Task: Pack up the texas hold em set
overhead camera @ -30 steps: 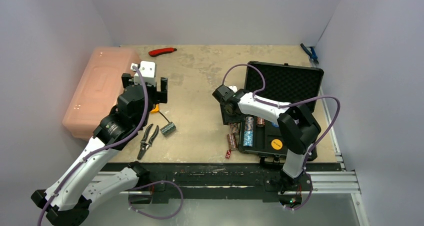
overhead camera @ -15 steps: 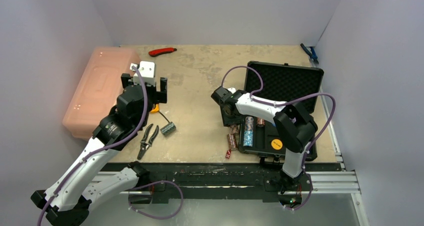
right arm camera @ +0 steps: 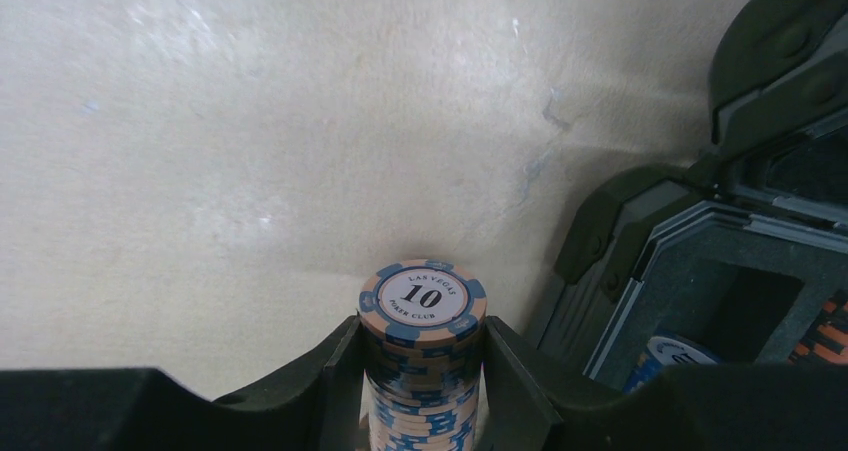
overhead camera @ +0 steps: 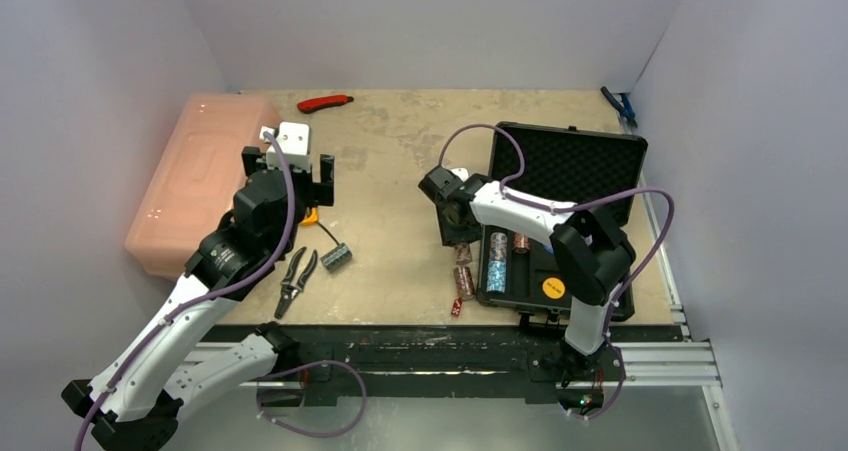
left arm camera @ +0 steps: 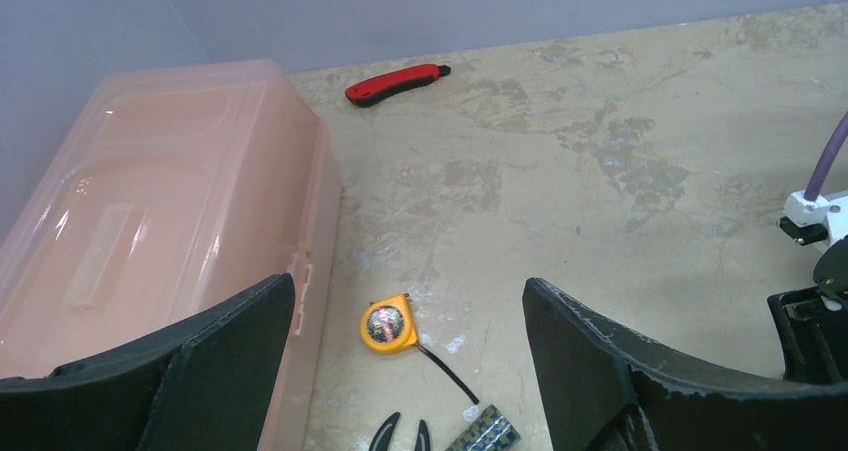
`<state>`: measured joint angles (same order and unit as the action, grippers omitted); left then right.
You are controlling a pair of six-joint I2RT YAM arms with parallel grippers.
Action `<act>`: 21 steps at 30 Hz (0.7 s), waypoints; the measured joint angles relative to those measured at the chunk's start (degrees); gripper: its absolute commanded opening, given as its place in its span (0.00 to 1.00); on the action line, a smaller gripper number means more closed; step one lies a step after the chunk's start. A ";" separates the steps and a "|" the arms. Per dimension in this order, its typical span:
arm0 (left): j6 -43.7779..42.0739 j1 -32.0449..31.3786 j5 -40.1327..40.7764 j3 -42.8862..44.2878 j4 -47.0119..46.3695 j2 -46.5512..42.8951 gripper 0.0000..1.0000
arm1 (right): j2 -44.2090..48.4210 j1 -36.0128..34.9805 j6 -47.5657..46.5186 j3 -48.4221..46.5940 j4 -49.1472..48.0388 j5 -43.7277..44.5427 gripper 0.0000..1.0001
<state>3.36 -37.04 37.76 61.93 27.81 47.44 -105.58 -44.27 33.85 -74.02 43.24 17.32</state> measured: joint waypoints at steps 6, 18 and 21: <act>0.00 0.00 0.00 0.00 0.00 0.00 0.84 | 2.86 0.00 -0.31 -4.17 0.79 0.85 0.00; 0.00 0.00 0.00 0.00 0.00 0.24 0.84 | 13.18 -0.04 -0.48 -8.26 3.41 4.74 0.00; 0.00 0.00 0.00 0.00 0.00 0.24 0.84 | 15.54 -0.04 -0.46 -8.26 4.37 6.05 0.00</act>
<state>3.36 -37.04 37.76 61.93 27.81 47.68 -90.04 -44.31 33.39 -82.28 47.62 23.38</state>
